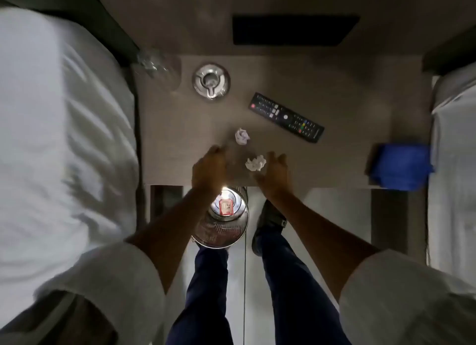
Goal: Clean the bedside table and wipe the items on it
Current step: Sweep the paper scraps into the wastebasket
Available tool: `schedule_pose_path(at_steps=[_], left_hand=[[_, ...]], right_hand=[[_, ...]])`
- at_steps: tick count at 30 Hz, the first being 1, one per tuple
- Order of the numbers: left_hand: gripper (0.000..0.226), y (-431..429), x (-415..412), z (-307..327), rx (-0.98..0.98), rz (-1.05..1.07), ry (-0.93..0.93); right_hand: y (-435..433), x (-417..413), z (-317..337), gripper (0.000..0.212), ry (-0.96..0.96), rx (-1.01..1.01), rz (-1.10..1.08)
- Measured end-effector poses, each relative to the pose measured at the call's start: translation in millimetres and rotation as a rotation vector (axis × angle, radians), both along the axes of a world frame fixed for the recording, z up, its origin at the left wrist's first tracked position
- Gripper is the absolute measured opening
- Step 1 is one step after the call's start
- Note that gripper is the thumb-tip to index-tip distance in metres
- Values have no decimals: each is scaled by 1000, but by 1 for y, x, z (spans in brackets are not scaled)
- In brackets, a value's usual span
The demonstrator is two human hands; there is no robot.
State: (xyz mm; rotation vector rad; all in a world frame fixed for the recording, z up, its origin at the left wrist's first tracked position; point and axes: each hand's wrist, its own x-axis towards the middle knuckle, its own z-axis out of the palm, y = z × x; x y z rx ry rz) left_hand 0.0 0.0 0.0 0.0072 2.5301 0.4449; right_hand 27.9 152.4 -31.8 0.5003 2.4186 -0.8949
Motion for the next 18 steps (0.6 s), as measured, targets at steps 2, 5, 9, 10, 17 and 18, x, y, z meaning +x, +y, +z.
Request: schedule_pose_path(at_steps=[2, 5, 9, 10, 17, 18], left_hand=[[39, 9, -28, -28, 23, -42, 50], [57, 20, -58, -56, 62, -166, 35], [35, 16, -39, -75, 89, -287, 78], [33, 11, -26, -74, 99, -257, 73], [41, -49, 88, -77, 152, -60, -15], [44, -55, 101, -81, 156, -9, -37]], right_hand=[[-5, -9, -20, 59, -8, -18, -36], [-10, -15, -41, 58, 26, 46, 9], [-11, -5, -52, 36, 98, 124, 90], [-12, 4, -52, 35, 90, 131, 112], [-37, 78, -51, 37, 55, 89, 275], [-43, 89, -53, 39, 39, 83, 293]])
